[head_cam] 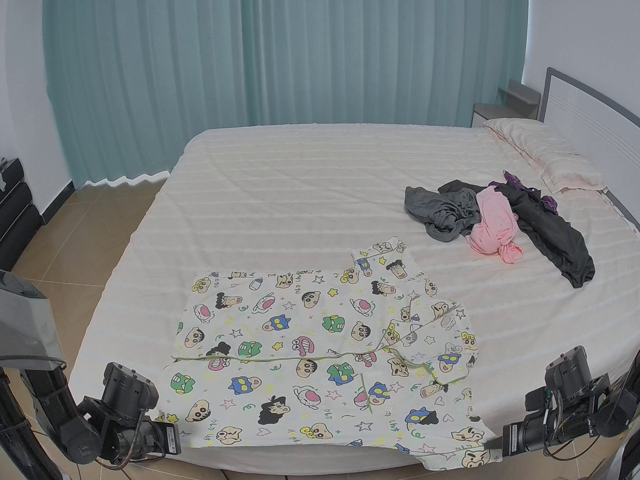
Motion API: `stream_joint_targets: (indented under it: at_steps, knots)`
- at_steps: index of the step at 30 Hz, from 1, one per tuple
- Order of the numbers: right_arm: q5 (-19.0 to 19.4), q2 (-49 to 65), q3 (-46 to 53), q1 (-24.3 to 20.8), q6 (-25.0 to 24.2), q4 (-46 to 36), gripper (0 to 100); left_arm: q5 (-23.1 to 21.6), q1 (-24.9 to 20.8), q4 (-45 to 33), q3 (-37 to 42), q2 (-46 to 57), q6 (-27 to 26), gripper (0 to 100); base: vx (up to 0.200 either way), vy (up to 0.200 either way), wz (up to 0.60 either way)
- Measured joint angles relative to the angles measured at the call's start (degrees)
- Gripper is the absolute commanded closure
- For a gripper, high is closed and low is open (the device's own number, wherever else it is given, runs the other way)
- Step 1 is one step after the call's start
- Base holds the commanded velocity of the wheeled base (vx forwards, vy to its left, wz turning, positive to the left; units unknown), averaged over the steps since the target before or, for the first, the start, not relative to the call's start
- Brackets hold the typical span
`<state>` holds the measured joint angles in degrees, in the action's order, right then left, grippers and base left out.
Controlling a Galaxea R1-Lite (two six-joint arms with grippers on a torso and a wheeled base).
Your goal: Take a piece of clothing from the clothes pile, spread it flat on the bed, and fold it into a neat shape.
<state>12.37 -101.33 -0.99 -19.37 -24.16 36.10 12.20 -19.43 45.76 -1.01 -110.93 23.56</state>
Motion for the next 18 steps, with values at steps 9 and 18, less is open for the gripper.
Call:
stream_joint_targets:
  at_steps: [9, 18]
  knots:
    - [-0.01, 4.34, -0.02, -1.05, -0.06, -1.56, 100, 0.00, -0.83, -1.23, -1.51, 0.71, -0.55, 100, 0.000, 0.000, 0.00]
    - [0.23, 6.57, -3.55, -0.22, -0.72, -1.34, 100, -0.09, 1.08, -10.85, -10.45, 2.72, -0.46, 100, 0.000, 0.000, 0.00]
